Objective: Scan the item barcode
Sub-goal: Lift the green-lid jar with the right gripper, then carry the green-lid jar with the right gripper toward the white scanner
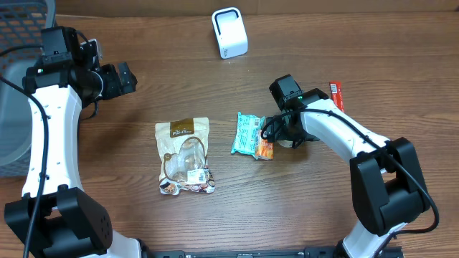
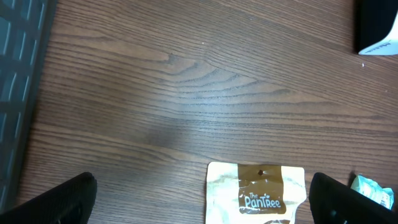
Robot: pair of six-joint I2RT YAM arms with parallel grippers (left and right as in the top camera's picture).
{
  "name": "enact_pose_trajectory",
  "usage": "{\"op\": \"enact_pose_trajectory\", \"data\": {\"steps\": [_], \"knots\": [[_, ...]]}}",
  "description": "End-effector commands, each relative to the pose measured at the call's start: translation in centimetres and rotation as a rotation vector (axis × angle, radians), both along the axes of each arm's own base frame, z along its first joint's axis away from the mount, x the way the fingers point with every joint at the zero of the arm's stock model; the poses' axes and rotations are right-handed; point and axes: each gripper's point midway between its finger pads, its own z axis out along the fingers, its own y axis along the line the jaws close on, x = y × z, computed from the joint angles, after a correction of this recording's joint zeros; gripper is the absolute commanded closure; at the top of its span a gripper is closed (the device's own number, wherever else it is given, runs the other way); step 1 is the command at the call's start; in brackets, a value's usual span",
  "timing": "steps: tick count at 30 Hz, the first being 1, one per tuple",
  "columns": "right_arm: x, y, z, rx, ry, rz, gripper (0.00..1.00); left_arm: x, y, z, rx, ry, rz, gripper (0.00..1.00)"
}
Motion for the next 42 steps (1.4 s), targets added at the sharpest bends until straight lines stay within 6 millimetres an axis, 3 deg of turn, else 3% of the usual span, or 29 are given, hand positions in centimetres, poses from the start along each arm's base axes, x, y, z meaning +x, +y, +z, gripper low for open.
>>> {"op": "enact_pose_trajectory", "data": {"steps": [1, 21, 27, 30, 33, 36, 42], "knots": [[0.0, -0.1, 0.2, -0.009, -0.010, 0.009, 0.10, 0.1, 0.0, 0.1, 0.002, -0.001, 0.009, 0.00], [0.6, -0.1, 1.1, -0.004, -0.019, 0.001, 0.19, 0.0, 0.0, 0.1, 0.002, -0.001, 0.009, 0.00], [0.8, -0.4, 1.1, -0.006, -0.019, 0.015, 0.28, 0.1, 0.0, 0.1, 0.002, -0.001, 0.009, 0.01], [1.0, -0.2, 1.7, -0.001, -0.023, 0.015, 0.38, 0.1, 0.0, 0.1, 0.002, -0.001, 0.009, 0.00], [1.7, 0.1, 2.8, 0.005, -0.040, 0.016, 0.48, 0.1, 0.0, 0.1, 0.002, -0.001, 0.009, 0.00], [2.7, 0.5, 4.8, 0.015, -0.065, 0.015, 0.50, 0.1, 0.0, 0.1, 0.002, -0.001, 0.009, 0.00], [4.6, 2.8, 12.1, 0.115, -0.113, 0.094, 0.50, 0.1, 0.0, 0.1, 0.002, -0.001, 0.009, 0.00]]}}
